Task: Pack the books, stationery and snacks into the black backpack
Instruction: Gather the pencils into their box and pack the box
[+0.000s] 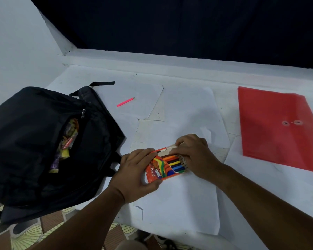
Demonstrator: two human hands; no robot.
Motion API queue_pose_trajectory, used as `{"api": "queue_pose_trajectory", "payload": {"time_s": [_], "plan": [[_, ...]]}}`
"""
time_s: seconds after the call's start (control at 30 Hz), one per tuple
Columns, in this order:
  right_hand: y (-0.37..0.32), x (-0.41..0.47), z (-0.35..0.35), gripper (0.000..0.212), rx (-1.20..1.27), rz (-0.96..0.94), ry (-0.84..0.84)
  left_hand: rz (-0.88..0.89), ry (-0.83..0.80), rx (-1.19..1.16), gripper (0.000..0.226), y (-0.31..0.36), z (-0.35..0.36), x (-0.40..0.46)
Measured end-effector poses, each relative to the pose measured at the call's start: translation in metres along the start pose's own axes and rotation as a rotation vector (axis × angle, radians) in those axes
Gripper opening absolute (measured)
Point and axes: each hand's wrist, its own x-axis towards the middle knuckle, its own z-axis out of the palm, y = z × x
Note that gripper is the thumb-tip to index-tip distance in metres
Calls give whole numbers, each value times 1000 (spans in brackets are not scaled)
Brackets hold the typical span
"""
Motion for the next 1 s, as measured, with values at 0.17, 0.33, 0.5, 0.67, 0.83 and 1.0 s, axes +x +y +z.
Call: {"api": "queue_pose_trajectory", "payload": {"time_s": [0.17, 0.33, 0.5, 0.67, 0.83, 1.0], "plan": [[2, -7, 7, 31, 38, 43, -18, 1, 4, 6, 81, 1, -1, 0], [-7, 1, -6, 49, 84, 125, -31, -14, 51, -14, 81, 0, -1, 0], [-5, 26, -10, 35, 133, 197, 16, -32, 129, -24, 79, 0, -2, 1], [-15, 69, -21, 30, 5, 280, 21, -104, 153, -20, 79, -2, -1, 2], [-28, 132, -13, 26, 64, 104, 51, -157, 149, -1, 81, -2, 0, 2], [-36, 195, 11, 40, 29, -65, -51, -243, 135, 1, 80, -2, 4, 1]]}}
